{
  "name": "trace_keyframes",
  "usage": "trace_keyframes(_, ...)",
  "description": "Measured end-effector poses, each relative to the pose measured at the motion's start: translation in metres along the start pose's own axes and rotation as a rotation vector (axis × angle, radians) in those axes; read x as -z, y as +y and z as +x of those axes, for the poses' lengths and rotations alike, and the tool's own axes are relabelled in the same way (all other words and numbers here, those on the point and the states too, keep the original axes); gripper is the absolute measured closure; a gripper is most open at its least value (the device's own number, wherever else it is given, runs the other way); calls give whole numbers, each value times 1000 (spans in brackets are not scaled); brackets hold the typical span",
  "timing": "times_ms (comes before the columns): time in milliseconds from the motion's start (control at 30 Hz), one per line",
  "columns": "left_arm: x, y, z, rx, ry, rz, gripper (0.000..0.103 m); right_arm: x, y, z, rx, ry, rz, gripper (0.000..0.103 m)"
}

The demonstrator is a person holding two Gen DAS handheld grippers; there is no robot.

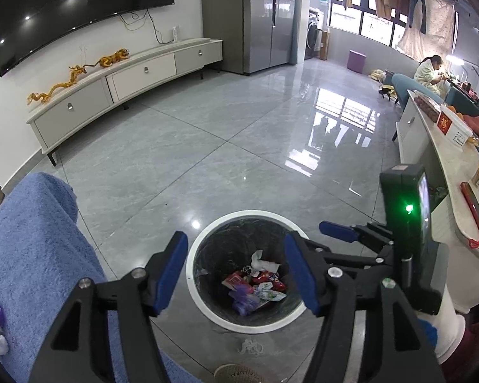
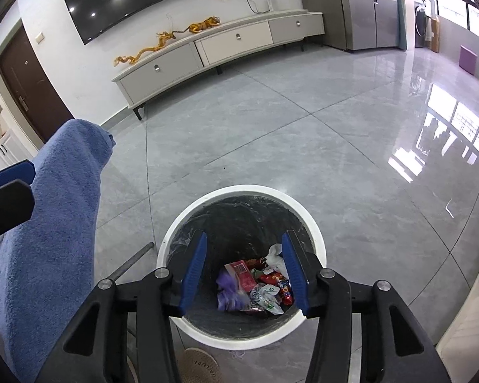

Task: Collect trash
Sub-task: 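Carry both items over the trash bin and open both grippers, then move both grippers back over the rug toward the remaining bags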

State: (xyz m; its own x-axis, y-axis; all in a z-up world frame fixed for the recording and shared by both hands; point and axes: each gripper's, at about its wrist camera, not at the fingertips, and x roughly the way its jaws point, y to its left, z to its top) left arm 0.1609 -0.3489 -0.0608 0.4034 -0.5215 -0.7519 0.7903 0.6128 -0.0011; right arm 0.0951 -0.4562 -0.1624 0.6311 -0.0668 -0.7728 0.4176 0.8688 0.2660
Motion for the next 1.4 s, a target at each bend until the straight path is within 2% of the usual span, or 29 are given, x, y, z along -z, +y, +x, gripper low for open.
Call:
trace_keyframes(300, 14, 10, -42, -43, -42, -4, 41, 1, 18, -43, -19, -67, -33, 55)
trace_keyframes(600, 28, 24, -84, -53, -87, -23, 41, 1, 41, -84, -42, -131, -67, 55)
trace_keyframes(933, 48, 49, -126, -75, -134, -78, 41, 1, 87, -117, -71, -177, -140, 55)
trace_keyframes(1133, 69, 76, -155, -104, -166, -134, 41, 3, 125, -132, -99, -188, -215, 55)
trace_keyframes(1400, 118, 153, -188, -183, -177, -274, 41, 5, 187, -136, -165, -184, -322, 55)
